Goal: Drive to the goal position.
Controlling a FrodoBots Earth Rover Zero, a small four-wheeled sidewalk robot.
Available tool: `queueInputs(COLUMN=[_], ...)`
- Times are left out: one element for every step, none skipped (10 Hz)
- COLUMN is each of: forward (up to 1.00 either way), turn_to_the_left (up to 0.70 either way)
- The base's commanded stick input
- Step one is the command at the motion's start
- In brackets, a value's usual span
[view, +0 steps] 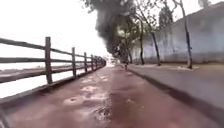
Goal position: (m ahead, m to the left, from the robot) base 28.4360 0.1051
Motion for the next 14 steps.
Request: queueInputs(forward=[1.0, 1.0, 1.0, 1.0, 1.0, 1.0, 1.0, 1.0, 1.0, 1.0, 1.0, 1.0, 1.0, 1.0], turn_to_the_left=[0.0, 0.0, 0.0, 0.0, 0.0, 0.0, 0.0, 0.0, 0.0, 0.0, 0.0, 0.0, 0.0, 0.0])
